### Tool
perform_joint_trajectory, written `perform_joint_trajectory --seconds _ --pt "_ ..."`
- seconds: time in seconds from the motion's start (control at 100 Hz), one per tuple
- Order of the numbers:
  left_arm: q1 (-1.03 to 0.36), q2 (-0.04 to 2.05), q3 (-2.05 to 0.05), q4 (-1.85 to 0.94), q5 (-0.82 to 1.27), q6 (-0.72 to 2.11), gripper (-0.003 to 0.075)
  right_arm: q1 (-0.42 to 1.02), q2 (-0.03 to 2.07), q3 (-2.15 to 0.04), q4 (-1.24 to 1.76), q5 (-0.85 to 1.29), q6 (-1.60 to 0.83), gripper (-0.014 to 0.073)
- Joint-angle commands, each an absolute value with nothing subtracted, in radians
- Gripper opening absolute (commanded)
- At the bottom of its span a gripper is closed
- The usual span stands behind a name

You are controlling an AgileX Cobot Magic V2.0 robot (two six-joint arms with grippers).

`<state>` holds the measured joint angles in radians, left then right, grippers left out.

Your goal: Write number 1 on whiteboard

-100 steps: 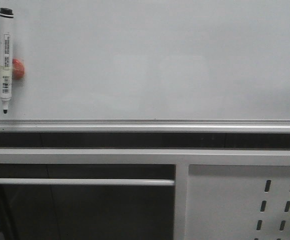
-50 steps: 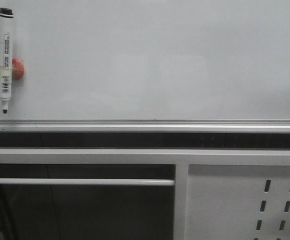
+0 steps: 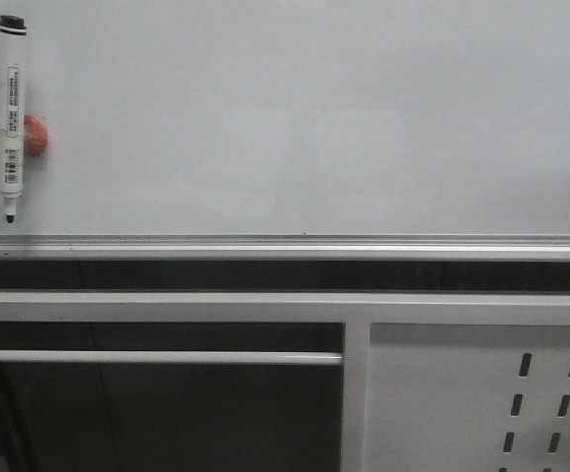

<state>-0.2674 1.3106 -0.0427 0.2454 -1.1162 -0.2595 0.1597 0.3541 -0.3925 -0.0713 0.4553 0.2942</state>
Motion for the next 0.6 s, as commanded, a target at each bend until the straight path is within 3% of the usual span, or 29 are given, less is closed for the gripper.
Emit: perform_joint_trajectory --seconds 0.0,0.13,0.4,0.59 --pt "-0.275 1.39 -0.048 0.193 -1.364 -0.237 -0.0018 0.163 0.369 -0.419 -0.07 0.382 0.283 -0.0071" --pt "-0.275 1.516 -0.062 0.235 -1.364 -0.24 0.0045 0.163 0.369 -0.419 -0.07 0.397 0.283 -0.0071" --pt "-0.275 1.554 -0.091 0.23 -1.364 -0.24 0.0421 0.163 0.369 -0.419 -0.07 0.427 0.283 -0.0071" --pt "-0.275 1.554 -0.142 0.224 -1.364 -0.233 0.0447 0.163 0.369 -0.419 -0.07 0.427 0.283 -0.0071"
